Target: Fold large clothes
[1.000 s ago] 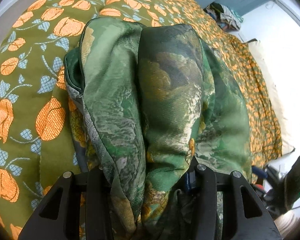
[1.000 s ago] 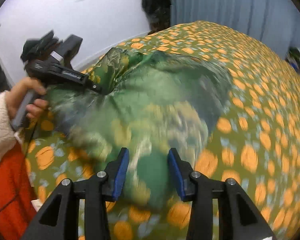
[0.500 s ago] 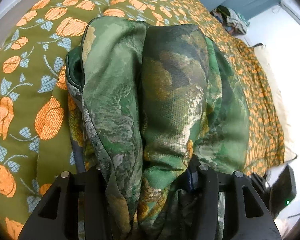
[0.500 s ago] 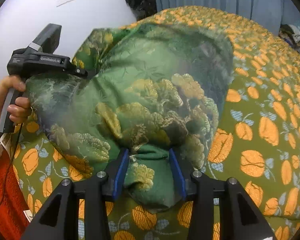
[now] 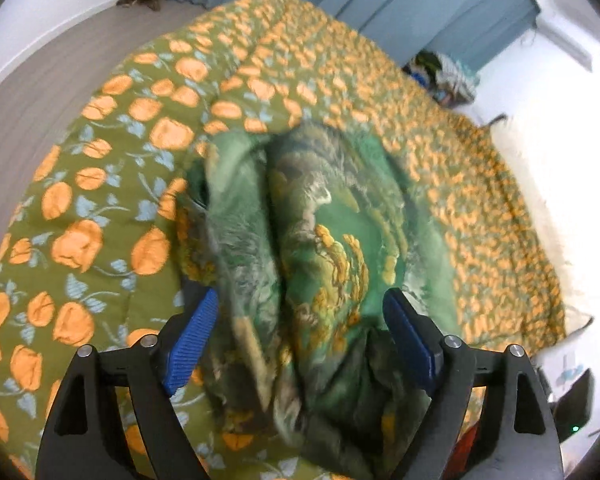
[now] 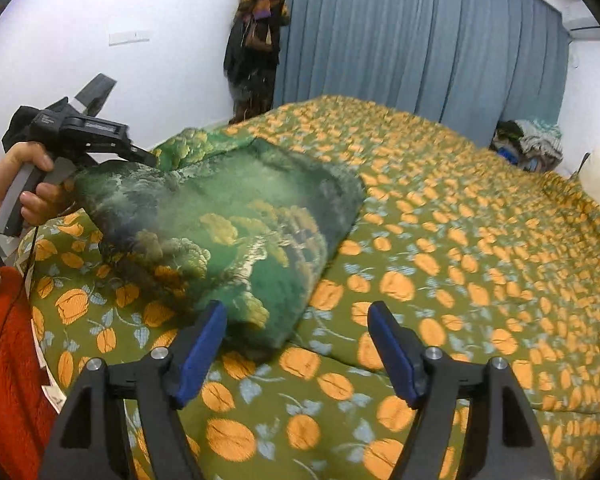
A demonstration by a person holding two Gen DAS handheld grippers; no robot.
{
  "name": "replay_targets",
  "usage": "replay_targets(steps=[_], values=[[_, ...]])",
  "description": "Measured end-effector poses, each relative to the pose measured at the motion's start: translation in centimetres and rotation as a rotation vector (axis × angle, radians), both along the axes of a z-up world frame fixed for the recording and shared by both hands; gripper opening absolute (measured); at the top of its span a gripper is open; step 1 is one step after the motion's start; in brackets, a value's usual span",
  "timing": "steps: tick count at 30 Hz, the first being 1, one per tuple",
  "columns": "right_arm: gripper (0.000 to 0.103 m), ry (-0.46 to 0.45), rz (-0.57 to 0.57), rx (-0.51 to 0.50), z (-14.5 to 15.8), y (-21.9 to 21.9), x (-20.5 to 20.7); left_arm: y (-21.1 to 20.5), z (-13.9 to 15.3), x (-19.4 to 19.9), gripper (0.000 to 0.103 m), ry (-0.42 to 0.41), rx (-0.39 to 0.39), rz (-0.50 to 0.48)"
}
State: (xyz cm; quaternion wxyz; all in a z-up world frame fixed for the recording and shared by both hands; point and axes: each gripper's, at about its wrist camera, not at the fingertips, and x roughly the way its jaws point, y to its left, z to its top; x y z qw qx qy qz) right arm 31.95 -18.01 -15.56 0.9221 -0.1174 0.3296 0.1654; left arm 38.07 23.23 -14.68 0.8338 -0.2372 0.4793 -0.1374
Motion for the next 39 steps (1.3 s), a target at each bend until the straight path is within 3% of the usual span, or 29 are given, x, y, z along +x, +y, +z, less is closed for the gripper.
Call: replay_targets(steps=[9, 13, 15, 18, 21, 23, 25, 29, 31, 32, 36, 39], values=[[0.075, 0.075, 0.004, 0.053, -0.9, 0.6, 0.4, 4.5, -1.5, -1.0, 0.09, 0.044, -0.129, 0.093], [0.075, 0.063, 0.049, 0.028, -0.9, 1.9, -0.2, 3.9, -1.5, -1.2, 0.092, 0.023, -0.037, 0.113], [0.075, 0.062, 0.061, 0.021, -0.9, 2.3, -0.4, 3.4, -1.0, -1.4, 0.099, -0.008, 0.028, 0.117], [0.075, 0.065, 0.064, 0.02, -1.0, 2.5, -0.6, 2.2, 0.5, -1.4, 0.103, -0.078, 0.205, 0.161], [0.075, 0.064, 0.066, 0.026, -0.9, 2.5, -0.6, 1.3, 1.2, -0.9, 0.103, -0.112, 0.241, 0.077], [0.075, 0.063, 0.068, 0.03, -0.9, 2.6, -0.6, 1.1, 1.0, -0.3, 0.102, -0.072, 0.268, 0.07], [0.075, 0.065, 0.071, 0.03, -1.0, 2.7, -0.7, 1.9, 0.8, 0.2, 0.102, -0.053, 0.184, 0.062], [0.075, 0.071, 0.088, 0.029, -1.2, 3.0, -1.1, 4.7, -0.3, 1.0, 0.102, -0.003, -0.209, 0.058], [0.075, 0.071, 0.094, 0.03, -1.2, 3.1, -1.1, 4.7, -0.8, 1.6, 0.101, 0.016, -0.32, 0.053], [0.075, 0.073, 0.096, 0.029, -1.2, 3.2, -1.1, 4.3, -0.7, 2.1, 0.101, 0.021, -0.33, 0.05], [0.075, 0.083, 0.094, 0.04, -1.4, 3.2, -1.0, 0.9, -1.4, 4.0, 0.101, 0.063, -0.242, -0.039], [0.075, 0.094, 0.085, 0.044, -1.4, 3.0, -0.6, -0.7, -4.0, 5.1, 0.101, 0.151, -0.136, -0.075]])
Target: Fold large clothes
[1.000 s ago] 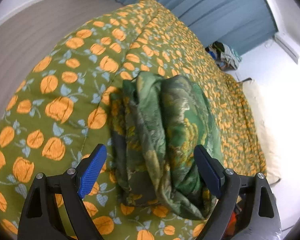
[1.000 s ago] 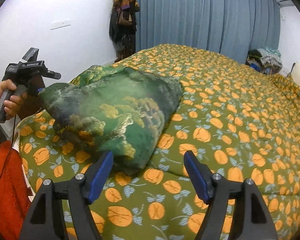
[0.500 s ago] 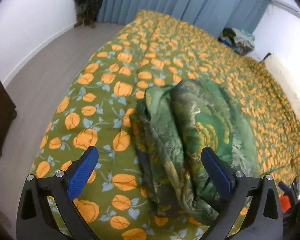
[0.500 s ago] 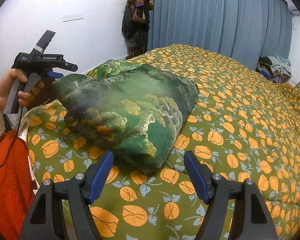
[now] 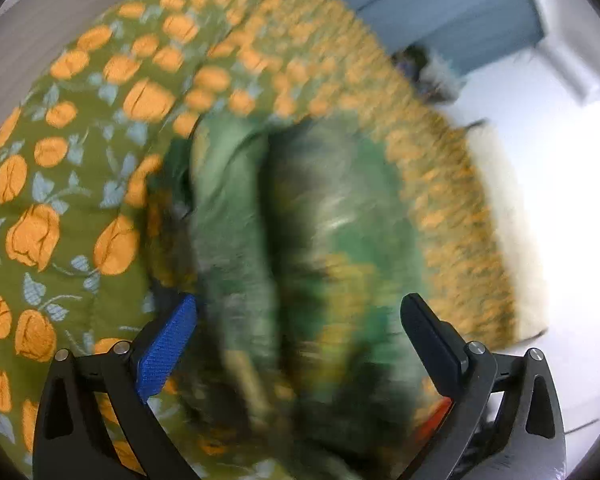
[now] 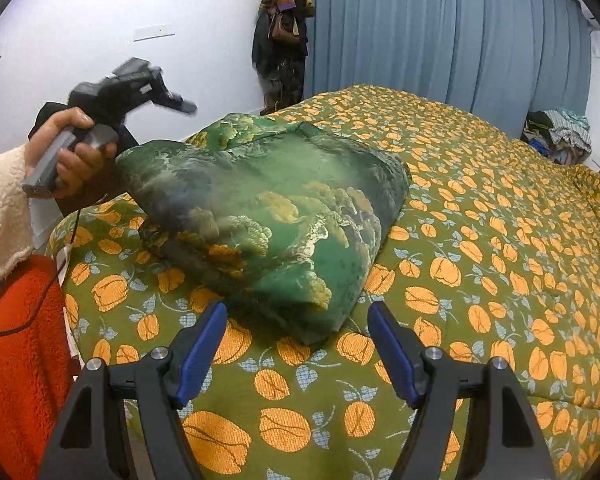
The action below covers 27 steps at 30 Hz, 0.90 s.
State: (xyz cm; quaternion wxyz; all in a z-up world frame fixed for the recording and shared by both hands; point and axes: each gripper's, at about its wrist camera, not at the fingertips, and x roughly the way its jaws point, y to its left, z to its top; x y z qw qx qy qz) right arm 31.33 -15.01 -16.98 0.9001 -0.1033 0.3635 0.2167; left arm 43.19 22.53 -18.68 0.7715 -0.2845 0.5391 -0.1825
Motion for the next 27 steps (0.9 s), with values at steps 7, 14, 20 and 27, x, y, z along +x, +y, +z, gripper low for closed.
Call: replay_targets(steps=[7, 14, 20, 27], values=[[0.075, 0.084, -0.051, 0.062, -0.1, -2.5, 3.7, 0.1, -4.7, 0.8, 0.103, 0.042, -0.042, -0.022], [0.075, 0.406, -0.064, 0.423, -4.5, -7.7, 14.4, -0.2, -6.4, 1.4, 0.103, 0.045, -0.109, -0.075], [0.08, 0.611, -0.002, 0.783, -10.7, -7.5, 19.9, -0.6, -7.7, 2.9, 0.103, 0.072, -0.188, -0.111], [0.097, 0.728, 0.065, 0.634, -12.9, -2.4, 26.2, -2.8, -8.3, 5.1, 0.103, 0.073, -0.173, -0.171]])
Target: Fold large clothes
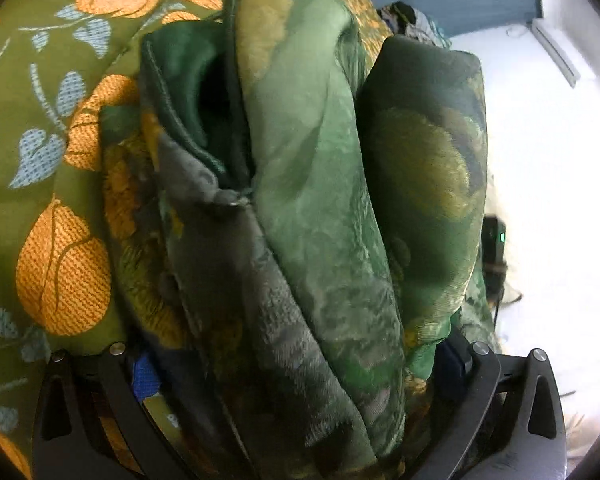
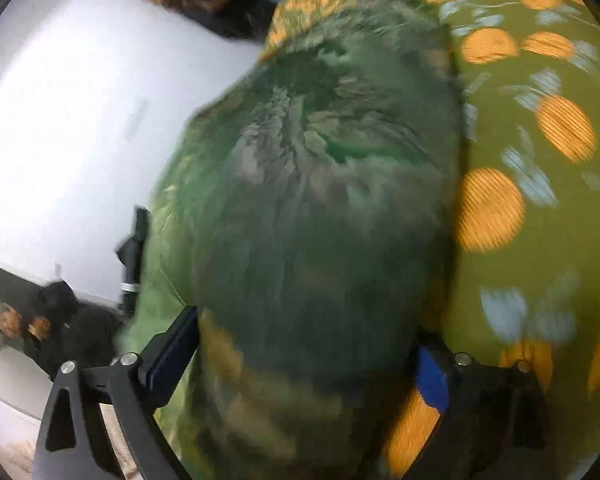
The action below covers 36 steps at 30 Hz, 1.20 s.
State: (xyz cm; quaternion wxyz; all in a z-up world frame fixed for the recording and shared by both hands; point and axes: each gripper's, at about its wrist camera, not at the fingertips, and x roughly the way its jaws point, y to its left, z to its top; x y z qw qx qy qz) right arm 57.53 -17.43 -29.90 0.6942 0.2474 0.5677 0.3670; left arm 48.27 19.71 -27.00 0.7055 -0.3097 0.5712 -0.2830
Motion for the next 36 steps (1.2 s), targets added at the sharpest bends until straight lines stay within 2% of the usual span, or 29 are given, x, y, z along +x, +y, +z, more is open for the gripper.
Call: replay_targets(steps=[3, 4, 5, 6, 7, 8, 12, 15, 18, 21, 24, 27, 30, 31, 32, 34, 36], values=[[0.096, -0.031, 0.048, -0.075, 0.6, 1.0, 0.1, -1.4, 0.3, -0.1, 0.102, -0.008, 0.049, 0.02], [0.089, -0.063, 0.055, -0.117, 1.4, 1.5, -0.3, -1.9, 0.7, -0.5, 0.096, -0.015, 0.082, 0.032], [0.079, -0.115, 0.066, -0.167, 2.5, 2.1, -0.9, -2.3, 1.3, -1.2, 0.08, -0.023, 0.094, 0.04], [0.075, -0.18, 0.08, -0.206, 3.9, 2.8, -1.6, -2.5, 2.0, -1.5, 0.074, -0.032, 0.099, 0.057], [0.069, -0.234, 0.094, -0.232, 5.0, 3.2, -2.4, -2.6, 2.7, -1.9, 0.064, -0.043, 0.094, 0.075], [0.065, -0.281, 0.104, -0.244, 6.1, 3.5, -3.2, -2.7, 3.3, -2.3, 0.058, -0.054, 0.09, 0.085], [0.062, -0.415, 0.104, -0.2, 10.3, 4.0, -6.1, -4.1, 6.8, -4.2, 0.054, -0.139, 0.113, 0.092], [0.062, -0.504, 0.096, -0.163, 13.7, 3.6, -7.2, -5.0, 10.1, -3.8, 0.054, -0.21, 0.106, 0.101], [0.062, -0.565, 0.08, -0.129, 16.3, 2.6, -5.6, -6.1, 13.5, -1.4, 0.054, -0.281, 0.109, 0.109], [0.062, -0.579, 0.055, -0.096, 17.7, 1.0, -1.3, -8.0, 15.6, 2.5, 0.054, -0.331, 0.138, 0.109], [0.062, -0.564, 0.036, -0.086, 17.2, -0.4, 2.6, -9.7, 15.3, 6.9, 0.055, -0.332, 0.146, 0.111], [0.063, -0.501, 0.029, -0.095, 14.4, -1.5, 6.5, -9.5, 12.6, 9.2, 0.057, -0.293, 0.164, 0.099], [0.068, -0.374, 0.017, -0.109, 9.6, -2.7, 8.9, -10.5, 7.2, 10.1, 0.069, -0.19, 0.193, 0.102], [0.073, -0.318, 0.007, -0.126, 7.6, -2.9, 9.9, -10.6, 4.9, 10.0, 0.081, -0.146, 0.213, 0.112], [0.081, -0.263, -0.007, -0.141, 5.6, -3.2, 10.2, -10.3, 3.7, 9.3, 0.095, -0.147, 0.193, 0.143], [0.087, -0.203, -0.076, -0.075, 3.3, -4.8, 10.1, -9.1, 3.4, 8.1, 0.098, -0.168, 0.097, 0.192], [0.091, -0.19, -0.143, 0.032, 3.3, -7.0, 9.2, -8.4, 4.4, 7.2, 0.098, -0.176, 0.092, 0.189]])
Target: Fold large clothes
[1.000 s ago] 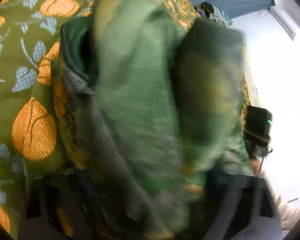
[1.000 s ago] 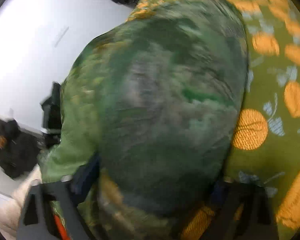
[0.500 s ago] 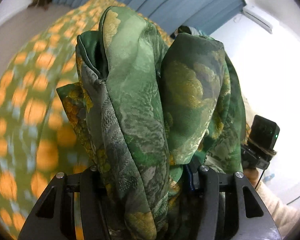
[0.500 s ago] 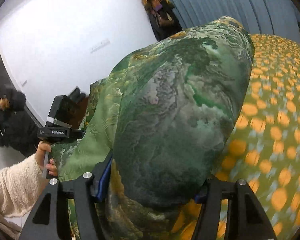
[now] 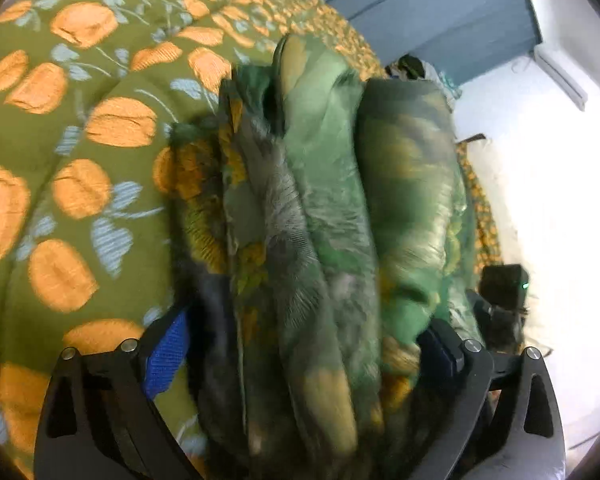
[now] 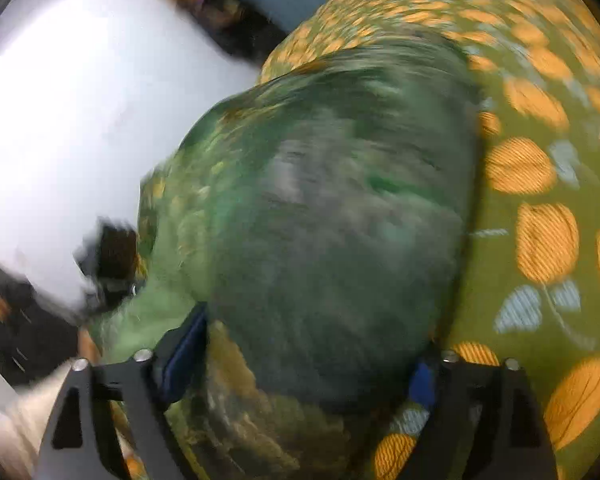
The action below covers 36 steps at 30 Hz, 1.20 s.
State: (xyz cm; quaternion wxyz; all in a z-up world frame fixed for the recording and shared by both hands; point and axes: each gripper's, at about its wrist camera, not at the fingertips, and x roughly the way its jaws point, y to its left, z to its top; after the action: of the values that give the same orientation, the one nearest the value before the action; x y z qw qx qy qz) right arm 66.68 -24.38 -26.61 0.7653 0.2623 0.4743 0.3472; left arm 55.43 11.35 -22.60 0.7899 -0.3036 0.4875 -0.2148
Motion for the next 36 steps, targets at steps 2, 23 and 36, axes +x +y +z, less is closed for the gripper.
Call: replay_targets(steps=[2, 23, 36], values=[[0.091, -0.026, -0.034, -0.017, 1.3, -1.6, -1.4, -0.1, 3.1, -1.6, 0.097, -0.054, 0.127, -0.013], [0.095, -0.485, -0.311, -0.832, 18.1, 1.7, -25.8, -10.6, 16.9, -18.8, 0.103, -0.441, 0.763, 0.2], [0.095, -0.477, -0.372, -0.778, 20.3, 2.8, -30.5, -12.3, 19.4, -23.7, 0.103, -0.473, 0.777, 0.24]])
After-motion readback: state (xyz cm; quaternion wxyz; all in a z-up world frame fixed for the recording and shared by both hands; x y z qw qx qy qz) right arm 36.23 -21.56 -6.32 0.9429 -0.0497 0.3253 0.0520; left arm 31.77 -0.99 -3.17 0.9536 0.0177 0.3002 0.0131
